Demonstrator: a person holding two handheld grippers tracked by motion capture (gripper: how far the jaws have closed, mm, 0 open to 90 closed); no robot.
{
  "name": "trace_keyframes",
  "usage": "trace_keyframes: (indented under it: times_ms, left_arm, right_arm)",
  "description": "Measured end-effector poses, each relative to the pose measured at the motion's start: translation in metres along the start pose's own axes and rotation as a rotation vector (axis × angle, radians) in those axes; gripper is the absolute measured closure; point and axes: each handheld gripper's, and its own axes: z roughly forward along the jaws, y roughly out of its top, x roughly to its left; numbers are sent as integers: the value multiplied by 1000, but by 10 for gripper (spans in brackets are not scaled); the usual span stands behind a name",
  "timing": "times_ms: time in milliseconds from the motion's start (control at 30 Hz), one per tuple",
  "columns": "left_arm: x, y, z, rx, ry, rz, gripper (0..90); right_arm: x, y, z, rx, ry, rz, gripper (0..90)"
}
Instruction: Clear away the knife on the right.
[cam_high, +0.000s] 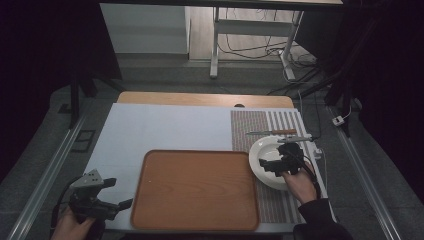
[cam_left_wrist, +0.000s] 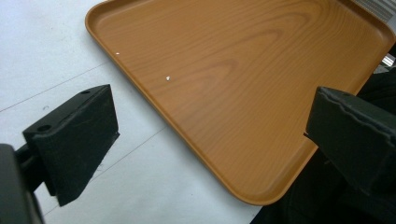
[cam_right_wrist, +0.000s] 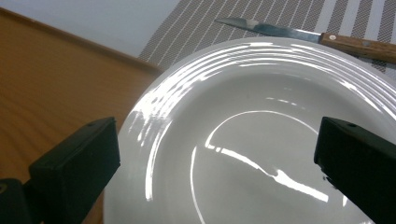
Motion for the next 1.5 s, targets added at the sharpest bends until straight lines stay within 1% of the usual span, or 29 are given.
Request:
trace_keyframes:
  times_ms: [133, 267, 333, 367, 467, 700, 933, 1067, 1100, 1167, 1367, 1500]
  left_arm:
    - [0, 0, 0, 1, -1, -1, 24]
    - [0, 0, 0, 1, -1, -2, 24]
    - [0, 0, 0, 1, -1, -2, 24]
    - [0, 0, 0, 1, -1, -2, 24]
    - [1, 0, 0, 1, -1, -2, 24]
    - [1, 0, 0, 1, -1, -3, 24]
    - [1, 0, 0, 0, -2, -6, 24]
    - [1, 0, 0, 1, -2, -6, 24]
    - [1, 0, 0, 2, -2, -6, 24]
    - [1, 0, 0, 3, -2, -7, 24]
    - [1, 0, 1, 4, -2, -5, 24]
    - [1, 0, 1, 4, -3, -6, 24]
  right_arm:
    - [-5, 8, 5, -5, -17, -7, 10]
    - [-12, 15, 9, -8, -25, 4, 10]
    - [-16, 18, 12, -2, -32, 8, 10]
    - [-20, 20, 15, 1, -42, 10, 10]
    - [-24, 22, 18, 4, -53, 16, 9]
    - [-37, 30, 29, 35, -76, 30, 1]
    - [-46, 37, 36, 42, -92, 37, 0]
    - [-53, 43, 40, 47, -104, 39, 0]
    - [-57, 46, 42, 47, -112, 42, 0]
    - [-59, 47, 43, 50, -114, 43, 0]
    - [-70, 54, 51, 62, -127, 62, 0]
    - [-75, 59, 57, 70, -141, 58, 0]
